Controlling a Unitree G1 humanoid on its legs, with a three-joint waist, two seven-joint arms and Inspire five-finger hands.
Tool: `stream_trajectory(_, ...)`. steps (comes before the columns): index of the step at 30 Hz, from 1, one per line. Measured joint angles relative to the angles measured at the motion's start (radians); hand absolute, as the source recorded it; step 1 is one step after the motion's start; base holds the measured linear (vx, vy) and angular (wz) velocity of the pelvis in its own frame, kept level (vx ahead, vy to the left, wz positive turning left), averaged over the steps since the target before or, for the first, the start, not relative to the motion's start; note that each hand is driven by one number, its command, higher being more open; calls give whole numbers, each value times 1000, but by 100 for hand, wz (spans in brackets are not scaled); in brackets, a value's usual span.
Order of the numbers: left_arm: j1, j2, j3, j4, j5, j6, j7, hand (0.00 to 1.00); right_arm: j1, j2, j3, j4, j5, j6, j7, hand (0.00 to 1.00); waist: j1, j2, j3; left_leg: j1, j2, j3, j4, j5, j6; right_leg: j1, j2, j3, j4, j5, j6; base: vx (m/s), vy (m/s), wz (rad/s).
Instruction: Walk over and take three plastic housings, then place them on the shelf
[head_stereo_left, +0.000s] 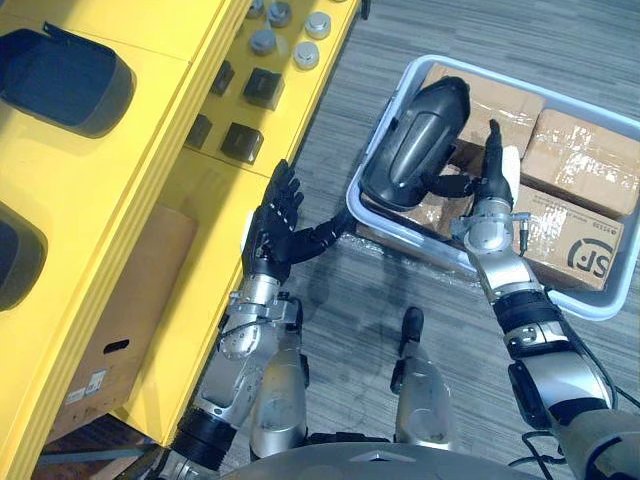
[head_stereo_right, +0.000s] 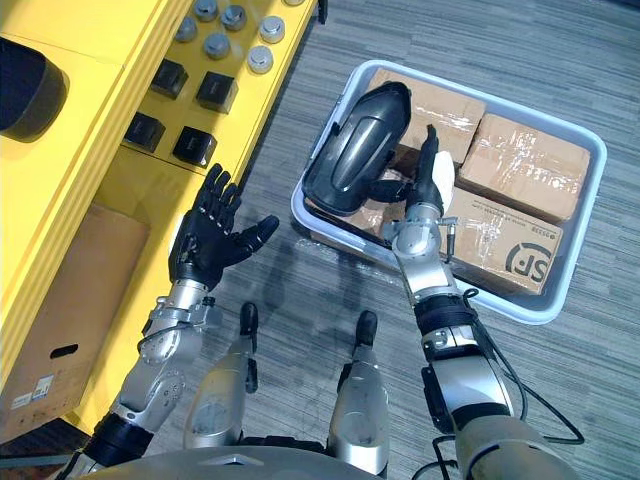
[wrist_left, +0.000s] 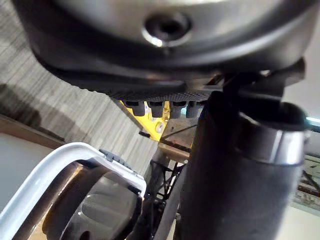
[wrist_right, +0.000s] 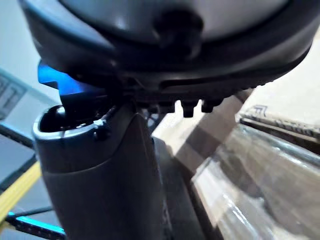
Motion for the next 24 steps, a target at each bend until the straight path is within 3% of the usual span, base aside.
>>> stream_trajectory(2,-3,-8,0,0,0,0,6,100,-2,0,-2,15,0,25,-1,100,10,0,0,0,-1,-1,0,1,0,0,-1,-1,1,0,0,0,-3,2)
stream_trajectory(3,-11,-12,0,2,0,0,14,100,-2,0,-2,17,-1,45,-3,0,14,1,0,-2,-2,-4,0,2,0,0,-2,-2,2,0,0,-3,-8,6)
stream_trajectory(13,-24,-19,4,38,-16,0,26,100,-87,-46,-5,120,-74,172,-4,0,12,2,0,-4,-17,-13,-3,11,6,-8,-21,-12,36,-14,7,-28,-2,5)
stream_trajectory(19,-4,-17,9,37,-27,0,14,100,-128,-94,-2,168,-77,195,-51,0,16,8,-1,6,-17,-15,-15,20,6,-1,-21,-17,36,-14,7,-5,-2,1)
stream_trajectory(24,27,-16,14,28,-27,0,-5,100,-150,-122,-74,204,-32,226,-89,0,13,10,-1,27,-17,-12,-30,23,6,13,-21,-17,31,-14,7,8,-6,-1)
